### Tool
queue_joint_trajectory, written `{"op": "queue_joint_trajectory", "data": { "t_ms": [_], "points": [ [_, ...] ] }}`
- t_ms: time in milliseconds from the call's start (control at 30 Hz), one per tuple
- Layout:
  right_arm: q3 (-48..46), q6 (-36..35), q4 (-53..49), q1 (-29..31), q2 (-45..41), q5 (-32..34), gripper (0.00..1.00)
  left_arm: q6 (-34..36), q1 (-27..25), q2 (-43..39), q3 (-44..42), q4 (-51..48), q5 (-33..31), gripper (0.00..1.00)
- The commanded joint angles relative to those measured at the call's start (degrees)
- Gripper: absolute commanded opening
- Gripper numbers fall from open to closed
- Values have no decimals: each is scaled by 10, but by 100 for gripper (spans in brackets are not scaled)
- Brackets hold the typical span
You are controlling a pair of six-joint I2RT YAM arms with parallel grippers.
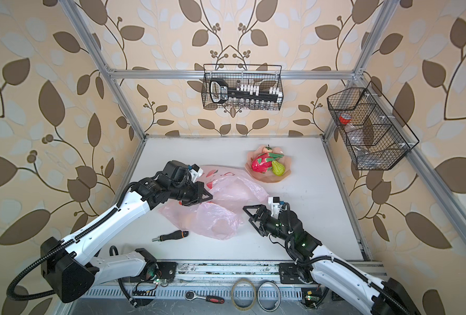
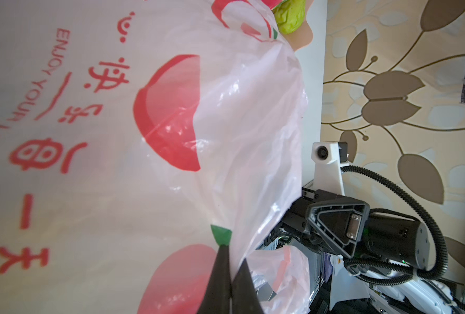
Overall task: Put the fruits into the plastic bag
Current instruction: 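Withdraw the open right gripper up and out of the bag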
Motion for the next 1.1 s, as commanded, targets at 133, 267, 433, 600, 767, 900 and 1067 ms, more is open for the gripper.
{"op": "queue_joint_trajectory", "data": {
  "t_ms": [133,267,433,600,767,900,1067],
  "points": [
    [-26,-12,-175,-61,-143,-12,100,12,-5,5,17,5,9,0],
    [-25,-21,-228,-110,-195,-43,100,12,-5,6,18,4,8,0],
    [-22,-41,-267,-164,-211,-88,100,12,-5,7,17,3,8,0],
    [-12,-61,-280,-193,-201,-110,100,15,-5,8,18,2,7,0],
    [-7,-78,-282,-211,-183,-124,100,16,-5,9,20,-1,7,0],
    [7,-104,-285,-224,-159,-135,100,18,-5,8,20,-2,7,0],
    [41,-161,-313,-239,-114,-141,100,18,-5,8,20,-2,7,0]
  ]
}}
